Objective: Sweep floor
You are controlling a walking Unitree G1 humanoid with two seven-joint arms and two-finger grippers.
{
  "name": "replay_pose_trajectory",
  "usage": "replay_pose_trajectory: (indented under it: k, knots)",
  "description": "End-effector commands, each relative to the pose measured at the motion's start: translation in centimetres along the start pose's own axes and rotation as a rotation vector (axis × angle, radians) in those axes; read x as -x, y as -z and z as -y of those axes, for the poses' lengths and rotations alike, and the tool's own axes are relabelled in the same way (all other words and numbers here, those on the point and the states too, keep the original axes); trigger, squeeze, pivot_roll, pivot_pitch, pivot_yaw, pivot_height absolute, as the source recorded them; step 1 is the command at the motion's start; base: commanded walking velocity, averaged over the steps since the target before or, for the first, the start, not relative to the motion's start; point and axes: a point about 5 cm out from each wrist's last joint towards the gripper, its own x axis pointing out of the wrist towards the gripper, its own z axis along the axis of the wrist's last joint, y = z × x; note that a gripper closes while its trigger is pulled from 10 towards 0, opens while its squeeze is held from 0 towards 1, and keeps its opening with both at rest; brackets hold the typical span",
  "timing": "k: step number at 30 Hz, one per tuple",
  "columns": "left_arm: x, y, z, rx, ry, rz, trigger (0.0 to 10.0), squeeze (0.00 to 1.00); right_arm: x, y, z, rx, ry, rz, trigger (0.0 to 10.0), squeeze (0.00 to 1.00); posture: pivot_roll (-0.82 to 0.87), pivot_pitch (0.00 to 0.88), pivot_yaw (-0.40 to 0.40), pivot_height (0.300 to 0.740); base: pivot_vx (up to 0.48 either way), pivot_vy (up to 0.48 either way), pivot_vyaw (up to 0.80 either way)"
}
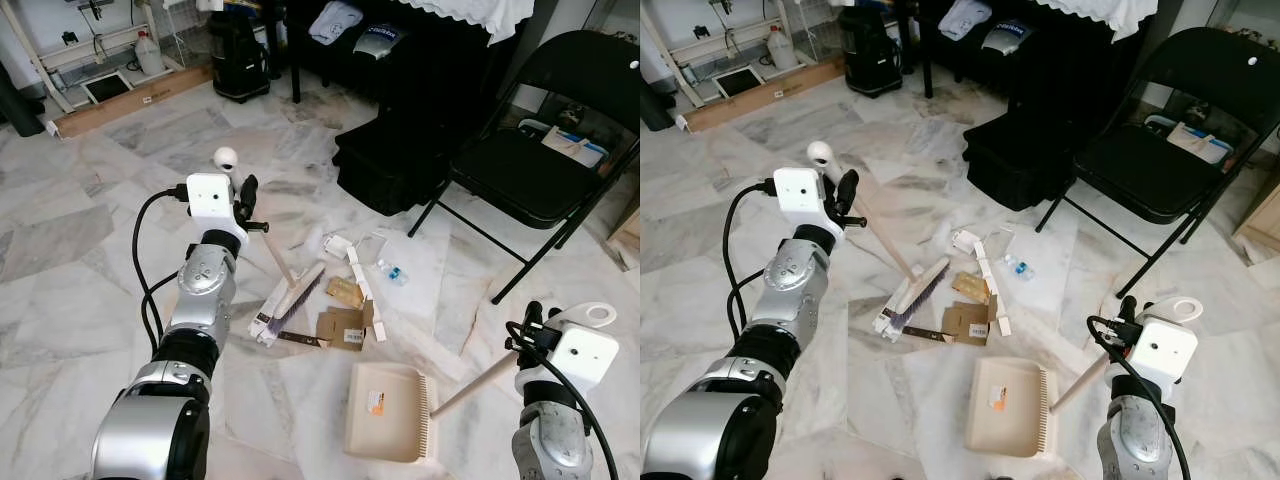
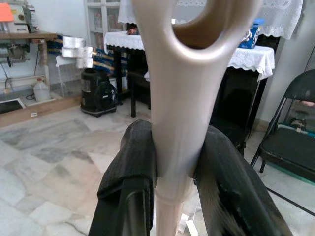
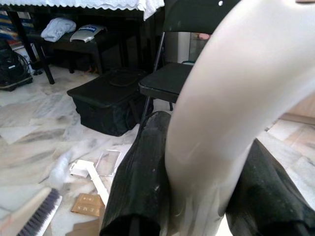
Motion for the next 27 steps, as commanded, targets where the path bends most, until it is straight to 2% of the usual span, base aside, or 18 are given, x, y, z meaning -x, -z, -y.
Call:
replay_pose_trajectory:
  k: [1,4,6,10,11,18,27]
  knots:
    - [-0.3,-0.1,0.7,-0.050,-0.001,0.013,10.0,0.00,0.0,-0.4,0.2,0.002,0.004,0.022,10.0,0.00,-0.24,0.114,0.019,0.740,0.000,0.000,0.00]
    - [-0.2,0.7,1.4,-0.070,0.009,-0.033,10.0,0.00,-0.1,-0.5,0.2,0.003,0.004,0.023,10.0,0.00,-0.25,0.112,0.019,0.740,0.000,0.000,0.00]
    - [0.2,2.0,2.5,-0.105,0.025,-0.101,10.0,0.00,-0.1,-0.6,0.3,0.004,0.006,0.027,10.0,0.00,-0.26,0.112,0.018,0.740,0.000,0.000,0.00]
    - [0.4,2.6,3.5,-0.137,0.039,-0.125,10.0,0.00,0.0,-0.6,0.4,0.006,0.008,0.028,10.0,0.00,-0.27,0.115,0.016,0.740,0.000,0.000,0.00]
    - [0.5,2.8,3.7,-0.123,0.026,-0.137,10.0,0.00,0.0,-0.6,0.4,0.008,0.009,0.027,10.0,0.00,-0.27,0.116,0.016,0.740,0.000,0.000,0.00]
    - [0.5,2.9,3.9,-0.111,-0.016,-0.146,10.0,0.00,0.2,-0.6,0.5,0.008,0.009,0.025,10.0,0.00,-0.27,0.121,0.016,0.740,0.000,0.000,0.00]
    - [-0.2,1.6,3.5,-0.066,-0.094,-0.071,10.0,0.00,0.5,-0.5,0.4,0.004,0.009,0.026,10.0,0.00,-0.27,0.127,0.019,0.740,0.000,0.000,0.00]
